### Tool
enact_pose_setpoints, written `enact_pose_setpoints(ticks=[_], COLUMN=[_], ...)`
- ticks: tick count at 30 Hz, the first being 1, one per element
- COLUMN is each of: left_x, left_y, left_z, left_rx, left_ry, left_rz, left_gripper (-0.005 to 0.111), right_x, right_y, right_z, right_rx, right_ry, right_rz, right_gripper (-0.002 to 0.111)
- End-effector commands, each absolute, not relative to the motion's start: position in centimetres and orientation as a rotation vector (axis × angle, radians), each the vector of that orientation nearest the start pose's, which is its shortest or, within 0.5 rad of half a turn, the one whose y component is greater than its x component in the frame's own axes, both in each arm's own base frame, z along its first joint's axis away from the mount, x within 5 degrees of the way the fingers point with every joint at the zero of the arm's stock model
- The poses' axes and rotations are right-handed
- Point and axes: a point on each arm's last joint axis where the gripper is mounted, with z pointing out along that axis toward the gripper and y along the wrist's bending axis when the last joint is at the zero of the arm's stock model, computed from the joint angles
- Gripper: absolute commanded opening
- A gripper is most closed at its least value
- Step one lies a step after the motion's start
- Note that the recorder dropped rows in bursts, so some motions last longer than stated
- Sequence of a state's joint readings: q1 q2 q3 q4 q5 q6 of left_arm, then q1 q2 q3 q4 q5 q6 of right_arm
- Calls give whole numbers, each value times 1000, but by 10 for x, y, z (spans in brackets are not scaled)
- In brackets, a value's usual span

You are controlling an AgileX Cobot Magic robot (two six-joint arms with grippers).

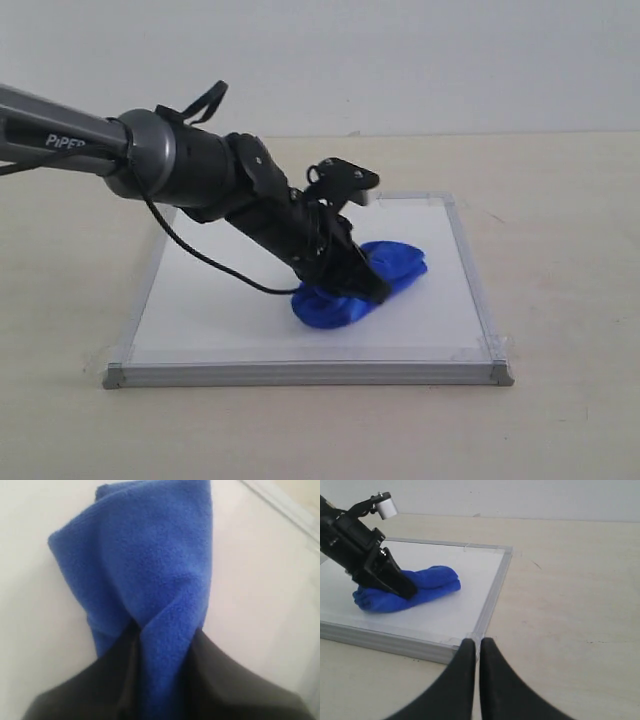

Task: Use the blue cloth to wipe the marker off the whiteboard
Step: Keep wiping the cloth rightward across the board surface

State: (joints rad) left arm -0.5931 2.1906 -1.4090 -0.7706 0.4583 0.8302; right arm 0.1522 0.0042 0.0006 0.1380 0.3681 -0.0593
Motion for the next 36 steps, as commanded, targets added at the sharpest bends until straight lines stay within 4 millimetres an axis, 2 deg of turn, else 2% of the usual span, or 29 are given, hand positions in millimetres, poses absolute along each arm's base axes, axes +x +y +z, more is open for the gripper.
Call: enact_pose_setpoints(ticks=[1,5,8,12,14,18,20,22,25,27,30,36], left_x=[388,397,395,373,357,326,315,312,321,336,360,401], left_y=[-234,-205,-203,-231,-252,-294,-312,-323,-330,-325,-306,-239], left_z=[102,89,89,89,89,90,95,101,110,116,118,98], left_rx=[813,741,751,955,1069,1337,1410,1431,1378,1289,1150,832], left_ry=[2549,2655,2688,2686,2666,2543,2484,2441,2384,2387,2439,2684], left_rz=[-535,-495,-524,-603,-622,-630,-636,-639,-619,-576,-524,-469], left_gripper=[4,4,4,4,4,4,4,4,4,4,4,4], right_x=[52,52,52,52,52,52,52,52,52,52,52,52], right_y=[12,12,12,12,12,12,12,12,12,12,12,12], right_z=[181,181,181,181,181,181,181,181,181,181,181,181], right_rx=[-111,-111,-111,-111,-111,-111,-111,-111,-111,-111,-111,-111], right_ry=[1846,1846,1846,1844,1844,1844,1844,1844,1844,1844,1844,1844], right_rz=[194,194,194,194,194,194,194,194,194,194,194,194], right_gripper=[0,0,0,0,0,0,0,0,0,0,0,0])
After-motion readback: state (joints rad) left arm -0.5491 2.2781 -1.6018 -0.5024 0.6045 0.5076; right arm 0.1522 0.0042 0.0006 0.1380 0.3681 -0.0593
